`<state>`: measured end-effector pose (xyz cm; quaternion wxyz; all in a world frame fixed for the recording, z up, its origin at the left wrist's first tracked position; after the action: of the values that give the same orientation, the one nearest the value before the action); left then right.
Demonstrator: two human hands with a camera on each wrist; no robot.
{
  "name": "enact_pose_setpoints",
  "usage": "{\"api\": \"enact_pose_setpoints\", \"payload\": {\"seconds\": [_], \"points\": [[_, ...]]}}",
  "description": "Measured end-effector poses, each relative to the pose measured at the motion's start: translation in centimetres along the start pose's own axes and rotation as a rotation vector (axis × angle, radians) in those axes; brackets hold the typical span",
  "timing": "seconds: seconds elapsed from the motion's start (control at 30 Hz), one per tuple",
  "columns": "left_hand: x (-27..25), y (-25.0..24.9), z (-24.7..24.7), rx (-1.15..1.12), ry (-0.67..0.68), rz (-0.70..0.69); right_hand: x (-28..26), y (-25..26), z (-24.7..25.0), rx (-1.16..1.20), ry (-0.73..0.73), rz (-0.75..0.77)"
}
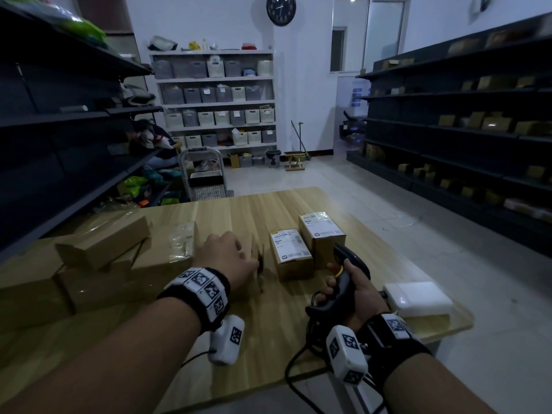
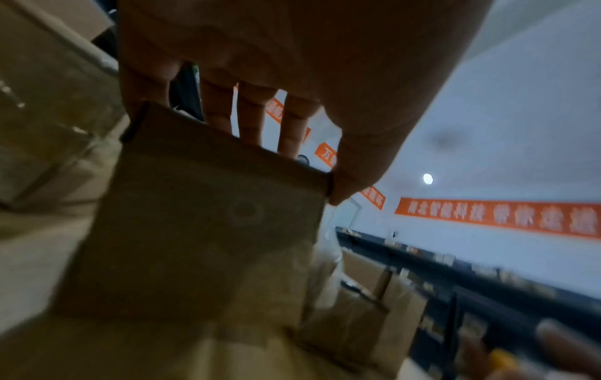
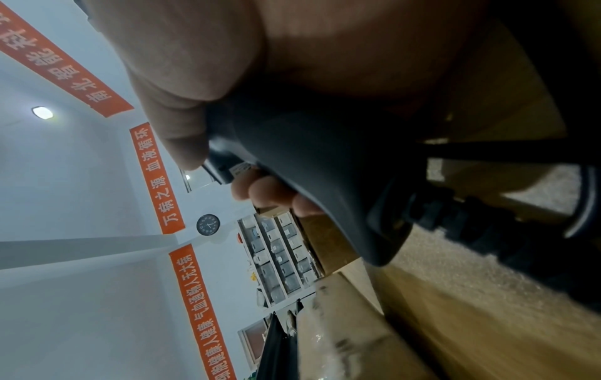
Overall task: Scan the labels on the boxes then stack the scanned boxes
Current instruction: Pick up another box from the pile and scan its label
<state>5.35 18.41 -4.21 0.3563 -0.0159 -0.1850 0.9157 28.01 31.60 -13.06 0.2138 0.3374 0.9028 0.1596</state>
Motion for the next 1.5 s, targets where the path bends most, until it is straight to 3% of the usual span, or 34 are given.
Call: {"api": "enact_pose_setpoints", "payload": {"seconds": [0.23,0.4,0.67,0.83,0.93,1.03,1.13,1.37,1.43,1.5], "points": [[-4.2,2.3,-1.3,-0.995,0.108,0.324,0.4,0.2,0.2,-0.060,-0.005,0.029],[-6.9,4.3,-3.2,-1.108,0.117,0.359,0.2,-0.1,-0.4,-0.042,-0.006,0.042],[-7.5,5.0,-0.5,-0.827,-0.017,0.139,0.3,-0.2,-0.2,-0.074,-0.029,0.051],[-7.7,2.9,1.0,-0.326,-0.146,-0.155,0.3,-0.1,-0.1,-0.090,-0.059,0.067],[-7.3,0.9,0.9,-0.052,0.020,-0.254,0.2,-0.1,-0.2,-0.091,-0.071,0.074],[-6.5,0.1,0.5,0.112,0.209,-0.267,0.1,-0.2,-0.4,-0.092,-0.080,0.084],[-6.0,0.6,0.3,0.203,0.228,-0.245,0.0,-0.2,-0.6,-0.087,-0.080,0.079],[-5.5,1.9,0.1,0.198,0.237,-0.125,-0.3,0.0,-0.5,-0.105,-0.073,0.057],[-5.2,2.8,-0.3,-0.009,0.197,-0.101,-0.3,0.0,-0.5,-0.108,-0.075,0.056],[-5.3,3.9,-1.1,-0.410,0.137,-0.057,-0.3,0.1,-0.4,-0.111,-0.075,0.059]]}}
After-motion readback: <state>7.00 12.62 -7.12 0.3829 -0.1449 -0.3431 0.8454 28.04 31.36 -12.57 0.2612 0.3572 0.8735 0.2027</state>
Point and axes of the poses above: each hand's wrist, its own x-axis towards the middle knuckle, its own z-axis out of the back of the hand, y = z × x, the point moved 1 cm from there along x, towards the middle knuckle, and after that the axes turned 6 degrees about x, right-handed, at the moved point
